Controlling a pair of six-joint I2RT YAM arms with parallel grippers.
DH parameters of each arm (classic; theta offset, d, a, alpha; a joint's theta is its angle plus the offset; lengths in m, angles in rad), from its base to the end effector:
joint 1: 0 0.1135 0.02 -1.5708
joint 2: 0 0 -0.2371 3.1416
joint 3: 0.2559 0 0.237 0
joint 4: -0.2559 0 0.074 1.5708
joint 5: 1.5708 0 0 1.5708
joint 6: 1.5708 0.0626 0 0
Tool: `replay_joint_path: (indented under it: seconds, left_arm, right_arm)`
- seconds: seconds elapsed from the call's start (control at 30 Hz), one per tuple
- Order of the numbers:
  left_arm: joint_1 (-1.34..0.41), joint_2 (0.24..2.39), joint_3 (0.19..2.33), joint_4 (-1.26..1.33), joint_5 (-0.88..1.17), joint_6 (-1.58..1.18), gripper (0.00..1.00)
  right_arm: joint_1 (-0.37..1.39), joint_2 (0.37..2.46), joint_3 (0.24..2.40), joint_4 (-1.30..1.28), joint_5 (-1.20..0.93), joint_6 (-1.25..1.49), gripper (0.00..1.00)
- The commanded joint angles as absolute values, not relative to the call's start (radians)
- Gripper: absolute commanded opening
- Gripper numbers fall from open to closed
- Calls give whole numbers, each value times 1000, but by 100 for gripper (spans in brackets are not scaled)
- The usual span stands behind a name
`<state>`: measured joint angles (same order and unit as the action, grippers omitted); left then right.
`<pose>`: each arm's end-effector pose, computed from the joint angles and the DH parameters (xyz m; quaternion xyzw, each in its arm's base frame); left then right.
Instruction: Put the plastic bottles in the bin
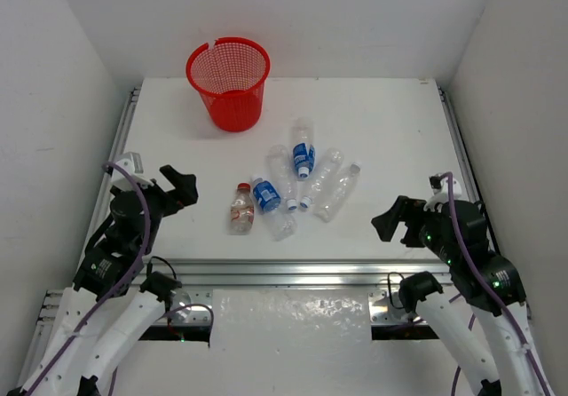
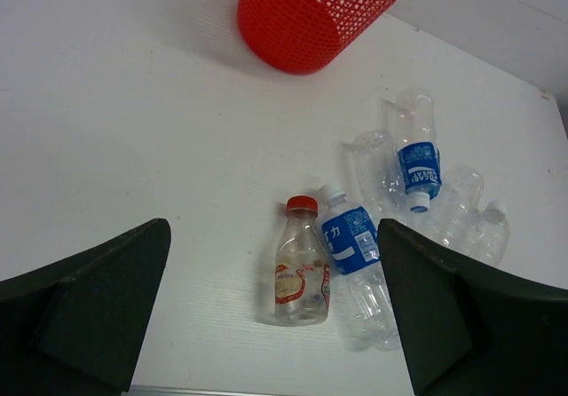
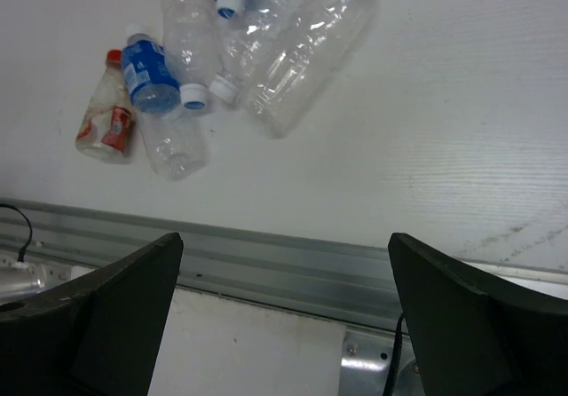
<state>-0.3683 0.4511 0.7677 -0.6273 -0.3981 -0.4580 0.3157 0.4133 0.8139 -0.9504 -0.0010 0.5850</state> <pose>0.1312 -0.0246 0.3050 -0.1519 0.7860 -0.0856 0.5931 0.1018 0.0333 0.2820 0.1169 0.8646 0.2131 0.4397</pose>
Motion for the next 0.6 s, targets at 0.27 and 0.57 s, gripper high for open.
replay_joint_path:
  seconds: [0.27, 0.57]
  left_arm:
    - [-379, 495, 785, -601, -397, -463, 100]
    - [-397, 503, 779, -598, -402, -465, 100]
  right_arm:
    - [311, 528, 704, -661, -132, 816, 99]
    - [345, 965, 745, -479, -2, 986, 99]
